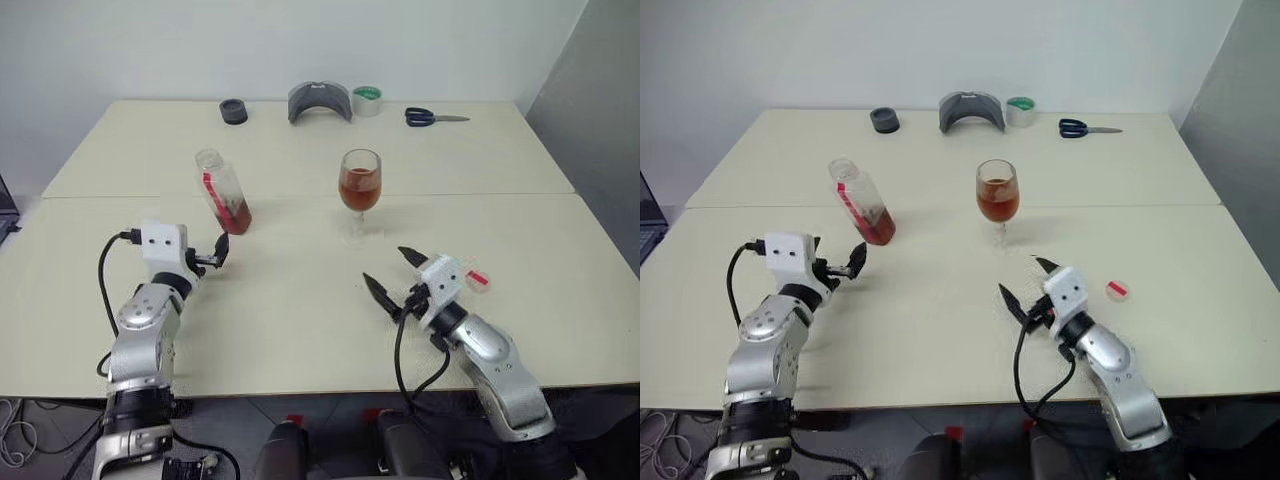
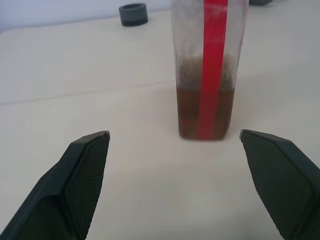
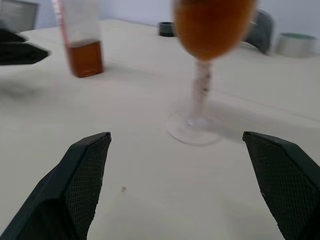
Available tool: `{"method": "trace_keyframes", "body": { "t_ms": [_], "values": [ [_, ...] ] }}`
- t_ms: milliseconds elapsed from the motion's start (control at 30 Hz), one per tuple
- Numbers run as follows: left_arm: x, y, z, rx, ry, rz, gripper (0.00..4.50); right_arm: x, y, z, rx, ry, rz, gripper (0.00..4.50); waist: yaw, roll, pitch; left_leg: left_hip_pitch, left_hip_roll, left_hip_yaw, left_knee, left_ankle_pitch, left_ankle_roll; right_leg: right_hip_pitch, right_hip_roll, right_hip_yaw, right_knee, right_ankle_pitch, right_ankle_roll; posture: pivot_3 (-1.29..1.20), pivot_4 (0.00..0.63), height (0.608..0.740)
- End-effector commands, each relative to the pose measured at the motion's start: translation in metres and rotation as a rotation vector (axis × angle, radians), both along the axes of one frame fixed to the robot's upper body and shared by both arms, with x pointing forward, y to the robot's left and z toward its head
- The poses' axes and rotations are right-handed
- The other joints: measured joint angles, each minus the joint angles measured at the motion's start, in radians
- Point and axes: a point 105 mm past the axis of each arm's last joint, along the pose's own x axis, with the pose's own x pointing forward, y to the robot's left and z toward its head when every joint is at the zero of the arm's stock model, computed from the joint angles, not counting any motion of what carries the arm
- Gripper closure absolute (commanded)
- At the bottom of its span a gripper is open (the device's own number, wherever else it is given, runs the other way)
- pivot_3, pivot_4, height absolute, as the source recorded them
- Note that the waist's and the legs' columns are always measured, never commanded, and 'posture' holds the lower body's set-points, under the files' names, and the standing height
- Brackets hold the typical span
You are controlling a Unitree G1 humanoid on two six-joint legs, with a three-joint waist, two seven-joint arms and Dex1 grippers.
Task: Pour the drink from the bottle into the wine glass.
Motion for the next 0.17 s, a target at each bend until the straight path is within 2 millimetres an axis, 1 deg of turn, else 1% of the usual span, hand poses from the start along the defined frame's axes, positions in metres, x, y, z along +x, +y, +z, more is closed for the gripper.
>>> {"method": "trace_keyframes", "body": {
  "t_ms": [33, 133, 167],
  "values": [
    [-0.0043, 0.0040, 0.0194, -0.008, -0.072, 0.030, 0.02, -0.0009, -0.0078, 0.0102, 0.000, -0.073, -0.030, 0.00, 0.001, 0.000, 0.000, 0.001, -0.001, 0.000, 0.000, 0.000, 0.000, 0.001, 0.000, 0.000, 0.000, 0.000, 0.000, 0.00, 0.150, 0.740],
    [-0.0051, 0.0006, 0.0225, -0.014, -0.090, 0.012, 0.02, 0.0018, -0.0134, 0.0072, 0.006, -0.067, -0.056, 0.00, 0.001, 0.000, 0.000, 0.003, -0.001, 0.001, -0.001, 0.000, 0.000, 0.002, 0.003, 0.000, 0.000, 0.000, 0.000, 0.00, 0.150, 0.740],
    [-0.0053, 0.0024, 0.0260, -0.025, -0.113, 0.020, 0.02, 0.0037, -0.0153, 0.0084, 0.017, -0.069, -0.067, 0.00, 0.001, 0.000, 0.000, 0.003, -0.001, 0.001, -0.001, 0.000, 0.000, 0.002, 0.003, 0.000, 0.000, 0.000, 0.000, 0.00, 0.150, 0.740]
  ]
}}
